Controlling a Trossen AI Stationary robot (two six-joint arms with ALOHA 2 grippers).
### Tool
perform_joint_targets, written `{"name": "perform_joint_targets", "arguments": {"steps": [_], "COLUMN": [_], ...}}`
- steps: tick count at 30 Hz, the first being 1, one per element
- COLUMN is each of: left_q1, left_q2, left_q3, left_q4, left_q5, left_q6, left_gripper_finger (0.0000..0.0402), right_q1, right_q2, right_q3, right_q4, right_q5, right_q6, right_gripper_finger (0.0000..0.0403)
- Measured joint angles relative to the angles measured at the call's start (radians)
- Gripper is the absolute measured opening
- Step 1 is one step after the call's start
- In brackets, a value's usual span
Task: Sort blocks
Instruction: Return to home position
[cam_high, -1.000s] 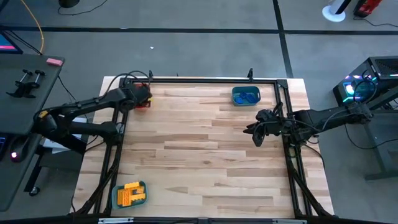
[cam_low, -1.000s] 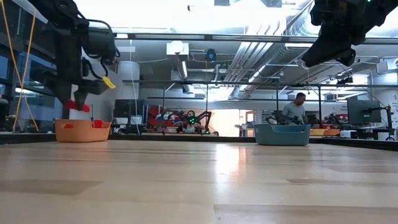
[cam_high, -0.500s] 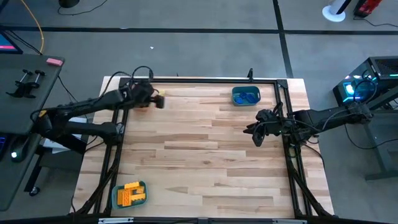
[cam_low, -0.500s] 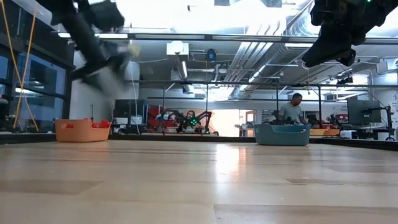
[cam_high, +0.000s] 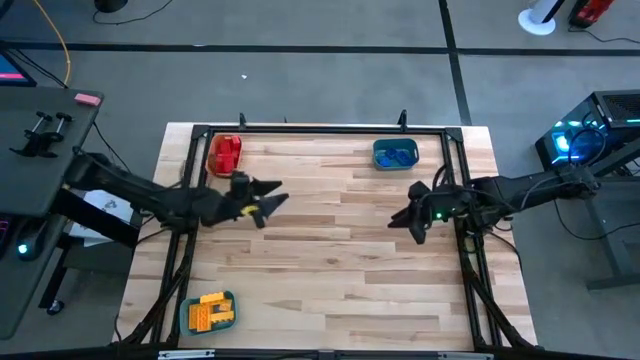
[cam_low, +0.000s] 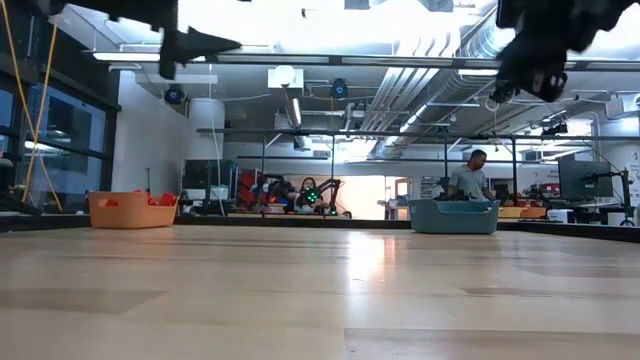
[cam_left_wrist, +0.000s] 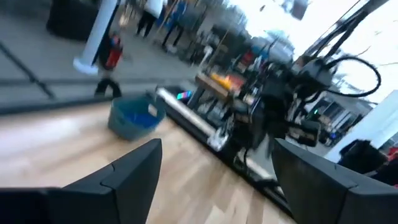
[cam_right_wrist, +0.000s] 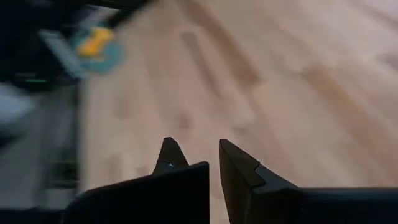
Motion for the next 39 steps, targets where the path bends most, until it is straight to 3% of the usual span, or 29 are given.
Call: {"name": "perform_joint_targets", "arguments": {"steps": [5, 12, 17, 25, 32, 39], "left_q1": [0.060, 0.132, 0.095, 0.055, 0.054, 0.054], "left_q2": [-0.249, -0.656, -0.809, -0.852, -0.851, -0.851], "left_q3": [-0.086, -0.260, -0.447, -0.487, -0.487, -0.487], "left_q4": [-0.035, -0.164, -0.105, -0.129, -0.177, -0.186], "left_q5": [0.003, 0.152, 0.164, 0.161, 0.163, 0.163], "left_q6": [0.154, 0.132, 0.043, 0.048, 0.020, 0.020], "left_gripper_finger": [0.0278, 0.0261, 0.0250, 0.0223, 0.0205, 0.0206], "right_q1": [0.000, 0.000, 0.000, 0.017, 0.099, 0.177], "right_q2": [0.000, 0.000, -0.001, -0.036, -0.091, -0.196], "right_q3": [0.000, 0.000, 0.037, 0.088, 0.087, -0.030], "right_q4": [0.199, 0.446, 0.511, 0.507, 0.380, 0.370], "right_q5": [-0.129, -0.071, -0.052, -0.034, -0.030, -0.032], "right_q6": [0.036, 0.126, 0.145, 0.138, 0.092, -0.036], "right_gripper_finger": [0.0000, 0.0000, 0.0000, 0.0000, 0.0000, 0.0000]}}
